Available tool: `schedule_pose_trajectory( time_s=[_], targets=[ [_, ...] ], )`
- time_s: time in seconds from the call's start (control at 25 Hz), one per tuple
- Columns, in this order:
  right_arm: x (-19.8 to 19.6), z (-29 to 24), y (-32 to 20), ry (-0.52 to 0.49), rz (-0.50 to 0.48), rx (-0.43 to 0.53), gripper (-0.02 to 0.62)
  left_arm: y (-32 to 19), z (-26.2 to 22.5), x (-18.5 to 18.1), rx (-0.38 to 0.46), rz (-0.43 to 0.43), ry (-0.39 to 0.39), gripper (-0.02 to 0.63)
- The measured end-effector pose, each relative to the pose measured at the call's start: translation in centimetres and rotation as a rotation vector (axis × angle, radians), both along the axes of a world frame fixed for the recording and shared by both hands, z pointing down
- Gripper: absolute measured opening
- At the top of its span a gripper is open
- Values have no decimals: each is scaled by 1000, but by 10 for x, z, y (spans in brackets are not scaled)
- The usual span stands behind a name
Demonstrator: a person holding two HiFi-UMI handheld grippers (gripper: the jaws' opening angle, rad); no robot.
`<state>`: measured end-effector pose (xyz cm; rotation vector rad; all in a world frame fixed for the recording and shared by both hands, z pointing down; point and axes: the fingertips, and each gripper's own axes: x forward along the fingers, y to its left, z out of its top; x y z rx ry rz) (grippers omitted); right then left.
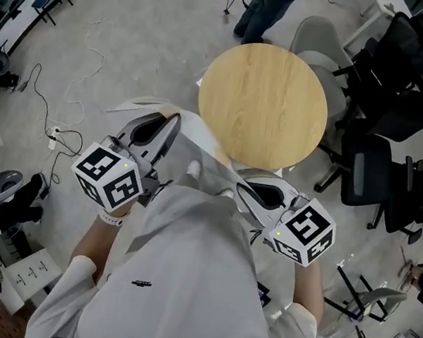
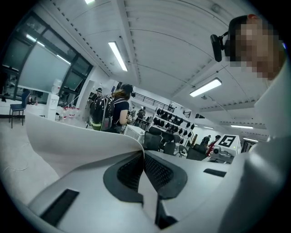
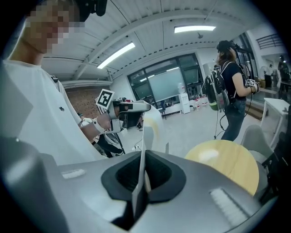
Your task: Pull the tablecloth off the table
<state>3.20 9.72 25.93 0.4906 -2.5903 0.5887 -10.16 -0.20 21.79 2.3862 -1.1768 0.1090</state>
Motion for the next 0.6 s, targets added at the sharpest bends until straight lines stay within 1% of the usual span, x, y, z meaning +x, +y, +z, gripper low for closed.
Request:
schedule_pose_trajectory(
  time_s=[0.36, 0.6],
  targets=[
    [1, 16, -17, 12, 34, -25, 12, -14, 15, -1, -31, -5, -5, 8],
    [5, 17, -21, 9, 29, -32, 12, -20, 19, 4, -43, 1, -9, 8]
  ],
)
